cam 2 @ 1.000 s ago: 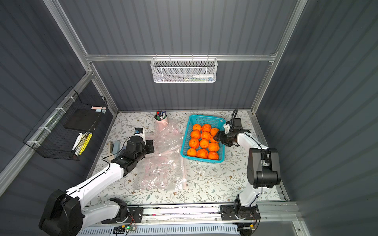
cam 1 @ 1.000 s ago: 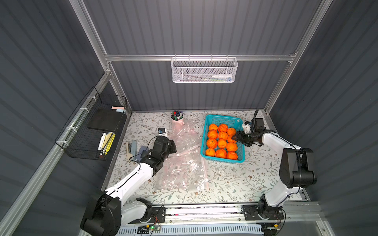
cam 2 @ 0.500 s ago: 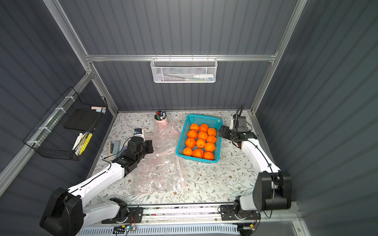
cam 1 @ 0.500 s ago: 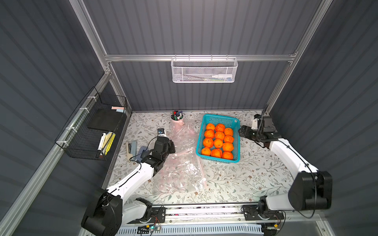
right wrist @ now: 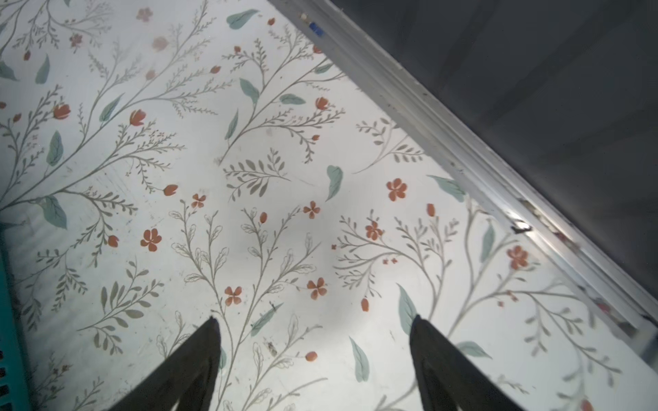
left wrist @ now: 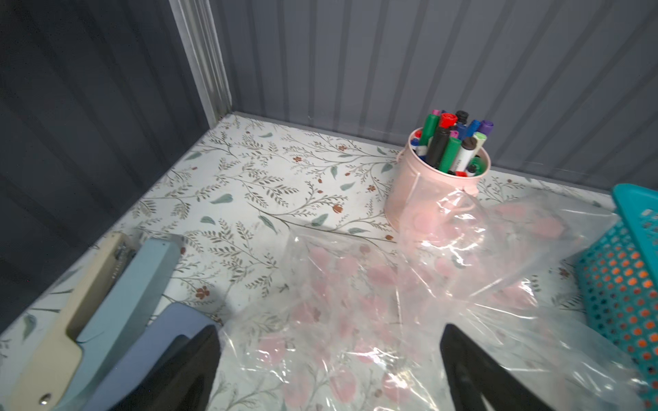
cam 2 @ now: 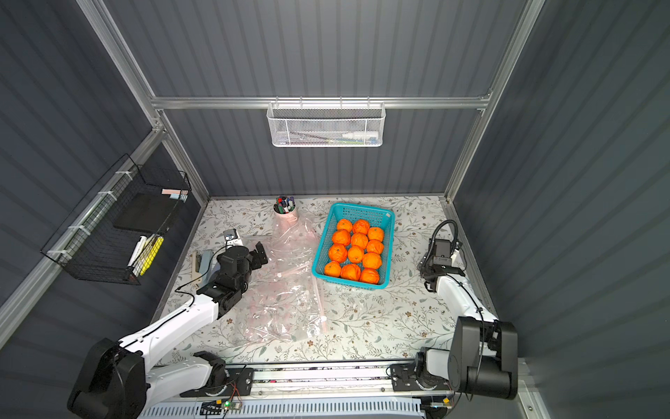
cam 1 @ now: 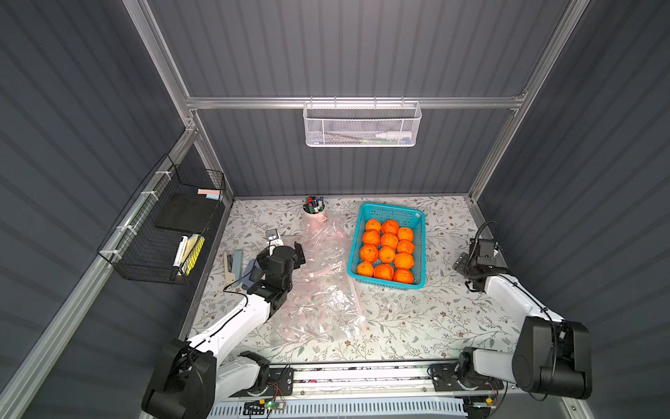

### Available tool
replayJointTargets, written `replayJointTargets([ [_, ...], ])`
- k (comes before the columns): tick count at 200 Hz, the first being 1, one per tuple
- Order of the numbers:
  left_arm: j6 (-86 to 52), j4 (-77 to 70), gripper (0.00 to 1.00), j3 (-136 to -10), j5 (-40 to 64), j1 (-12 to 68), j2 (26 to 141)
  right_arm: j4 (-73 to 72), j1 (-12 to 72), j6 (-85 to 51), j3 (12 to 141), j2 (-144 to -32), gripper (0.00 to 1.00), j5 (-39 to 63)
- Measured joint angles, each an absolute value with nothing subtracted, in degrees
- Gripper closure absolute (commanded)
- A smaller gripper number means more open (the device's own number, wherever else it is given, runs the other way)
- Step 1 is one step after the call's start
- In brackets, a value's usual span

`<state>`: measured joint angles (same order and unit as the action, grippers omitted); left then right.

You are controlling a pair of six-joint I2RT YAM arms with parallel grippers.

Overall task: Open the zip-top bag and take out the orange
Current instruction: Reset both arms

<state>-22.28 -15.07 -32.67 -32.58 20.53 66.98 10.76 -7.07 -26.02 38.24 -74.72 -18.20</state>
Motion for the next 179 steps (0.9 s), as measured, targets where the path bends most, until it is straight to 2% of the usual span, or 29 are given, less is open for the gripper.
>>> replayJointTargets([
  [26,-18.1,-23.2,0.01,-28.1,-34.1,18.3,67.9,2.4,-6.7,-22.5,31.9,-75.0,0.14,-16.1],
  [67,-12.8,-36.2,0.00,-21.8,-33.4,11.0,73.1,-6.5,-6.5,-18.6,31.0,-75.8,0.12,-14.2],
  [112,-2.6,-59.4,0.01,-15.2,-29.7,9.5,83.7,-30.6,-5.3,-12.5,22.7,-78.0,0.13,-7.8],
  [154,2.0,-75.2,0.00,-14.1,-20.4,5.6,91.8,-49.3,0.3,-5.2,19.1,-89.8,0.13,-6.4],
  [179,2.3,-76.4,0.01,-16.5,-13.1,1.8,96.7,-51.4,1.1,-3.8,19.9,-91.0,0.10,-7.8],
])
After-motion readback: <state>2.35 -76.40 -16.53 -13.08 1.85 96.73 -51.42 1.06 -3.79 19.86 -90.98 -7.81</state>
